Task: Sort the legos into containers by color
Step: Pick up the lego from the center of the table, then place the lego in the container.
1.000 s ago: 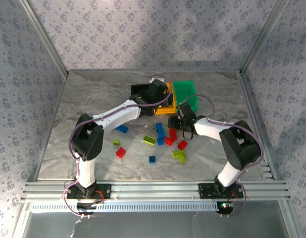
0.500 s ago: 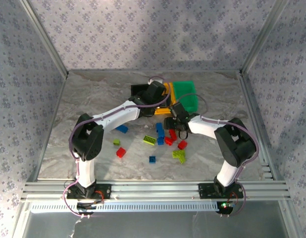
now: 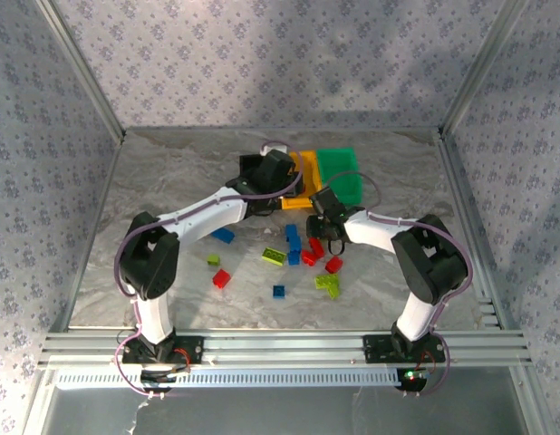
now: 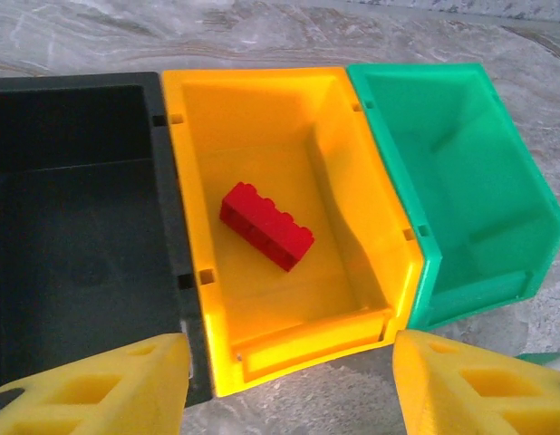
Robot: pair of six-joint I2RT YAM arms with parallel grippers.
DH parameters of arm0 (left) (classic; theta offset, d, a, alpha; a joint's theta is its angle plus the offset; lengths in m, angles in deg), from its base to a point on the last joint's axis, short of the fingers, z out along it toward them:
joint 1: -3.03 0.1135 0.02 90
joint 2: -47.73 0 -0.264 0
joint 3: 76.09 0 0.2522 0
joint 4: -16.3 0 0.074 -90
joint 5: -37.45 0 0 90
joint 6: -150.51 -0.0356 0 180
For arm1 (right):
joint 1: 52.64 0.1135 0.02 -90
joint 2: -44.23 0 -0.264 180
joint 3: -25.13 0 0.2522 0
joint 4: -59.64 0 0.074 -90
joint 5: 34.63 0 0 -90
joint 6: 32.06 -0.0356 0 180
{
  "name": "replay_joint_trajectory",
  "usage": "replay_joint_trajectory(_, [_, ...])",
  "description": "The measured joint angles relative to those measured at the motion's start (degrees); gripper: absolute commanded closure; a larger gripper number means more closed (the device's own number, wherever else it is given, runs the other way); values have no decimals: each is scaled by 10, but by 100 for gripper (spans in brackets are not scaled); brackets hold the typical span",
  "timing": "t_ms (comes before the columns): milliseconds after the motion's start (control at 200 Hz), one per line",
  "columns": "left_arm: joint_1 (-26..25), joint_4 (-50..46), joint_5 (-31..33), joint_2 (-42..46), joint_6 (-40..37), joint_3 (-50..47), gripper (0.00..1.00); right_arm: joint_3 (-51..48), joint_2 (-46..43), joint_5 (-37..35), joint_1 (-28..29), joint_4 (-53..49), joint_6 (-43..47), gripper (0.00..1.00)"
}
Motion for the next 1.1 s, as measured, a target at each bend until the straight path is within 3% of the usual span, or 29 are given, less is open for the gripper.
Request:
replay_joint_trajectory(465, [33, 41, 30, 64, 20, -90, 41, -31, -31, -3, 4, 35, 1, 65])
replay_joint_trajectory(795, [100, 62, -9, 129, 50, -176, 41, -41, -60, -28, 24, 66, 24, 65])
replay_joint_trajectory(1099, [169, 66, -42, 192, 76, -252, 42, 146, 4, -55, 98, 37, 33, 65])
